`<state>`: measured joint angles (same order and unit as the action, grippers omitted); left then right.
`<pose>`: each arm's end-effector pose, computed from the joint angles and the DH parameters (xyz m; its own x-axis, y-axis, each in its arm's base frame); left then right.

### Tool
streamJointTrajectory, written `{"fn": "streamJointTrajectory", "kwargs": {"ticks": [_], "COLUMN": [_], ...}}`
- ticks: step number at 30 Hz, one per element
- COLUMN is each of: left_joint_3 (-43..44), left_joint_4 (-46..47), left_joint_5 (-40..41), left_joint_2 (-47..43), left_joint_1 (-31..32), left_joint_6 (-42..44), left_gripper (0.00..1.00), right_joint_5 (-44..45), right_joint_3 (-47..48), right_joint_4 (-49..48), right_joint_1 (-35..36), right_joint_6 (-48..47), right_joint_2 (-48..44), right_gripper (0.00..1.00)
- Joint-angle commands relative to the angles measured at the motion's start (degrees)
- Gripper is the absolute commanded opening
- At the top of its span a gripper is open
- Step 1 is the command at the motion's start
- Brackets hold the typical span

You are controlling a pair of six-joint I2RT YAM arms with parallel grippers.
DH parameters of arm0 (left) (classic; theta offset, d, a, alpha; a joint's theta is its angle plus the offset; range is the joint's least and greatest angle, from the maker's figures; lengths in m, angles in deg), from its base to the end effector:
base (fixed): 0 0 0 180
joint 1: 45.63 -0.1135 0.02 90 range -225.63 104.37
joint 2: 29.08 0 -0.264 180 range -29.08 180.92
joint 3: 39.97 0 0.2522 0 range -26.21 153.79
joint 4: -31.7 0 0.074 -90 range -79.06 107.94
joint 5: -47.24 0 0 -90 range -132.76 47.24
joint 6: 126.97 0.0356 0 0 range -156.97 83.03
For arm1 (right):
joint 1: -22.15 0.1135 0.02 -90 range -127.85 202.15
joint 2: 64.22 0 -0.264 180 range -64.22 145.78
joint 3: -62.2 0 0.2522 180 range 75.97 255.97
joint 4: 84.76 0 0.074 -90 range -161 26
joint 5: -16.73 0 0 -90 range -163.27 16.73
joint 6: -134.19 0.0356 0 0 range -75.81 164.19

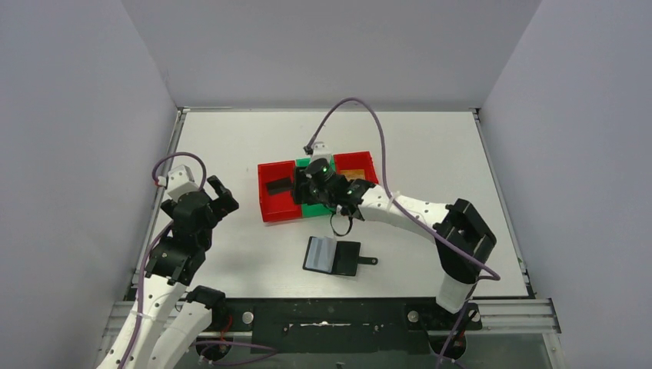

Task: Take the credit cards out of the card holder

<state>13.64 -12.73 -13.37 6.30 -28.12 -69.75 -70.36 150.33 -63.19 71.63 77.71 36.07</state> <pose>0.1374 -0.0250 0.2989 -0.2686 -0.4099 -0.8717 -0.3606 0.8819 -0.3036 0.2644 0.3066 0.2593 -0.7049 0.0241 -0.7089 -0.4108 0.8008 0.4358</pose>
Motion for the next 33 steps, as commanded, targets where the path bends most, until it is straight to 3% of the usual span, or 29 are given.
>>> {"fn": "streamJointTrajectory", "kwargs": {"ticks": [1,10,16,25,33], "left_joint_3": [0.0,0.1,0.0,0.1,0.1], "left_joint_4": [2.0,1.9,2.1,1.9,2.0], "left_joint_5": [-0.9,-1.1,-1.1,-1.2,-1.6], "left_joint_2": [0.3,0.8,0.9,1.4,1.8], "left_joint_1": [-0.3,-0.3,-0.3,-0.3,-0.4], "left_joint_6": [-0.1,-0.1,0.0,0.0,0.0], "left_gripper": [0.95,0.95,0.95,0.95,0.95], "right_joint_5": [12.0,12.5,5.8,12.0,13.8], "right_joint_3": [-3.2,-3.6,-5.1,-0.8,-2.6], "right_joint_4": [7.4,18.5,20.2,33.1,34.3], "right_joint_1": [7.7,15.2,16.1,16.4,16.7], "right_joint_6": [13.0,17.1,16.3,18.8,21.3], "right_joint_2": [-3.5,-2.7,-0.7,3.0,1.7], "right_gripper": [0.51,0.48,0.48,0.46,0.51]}}
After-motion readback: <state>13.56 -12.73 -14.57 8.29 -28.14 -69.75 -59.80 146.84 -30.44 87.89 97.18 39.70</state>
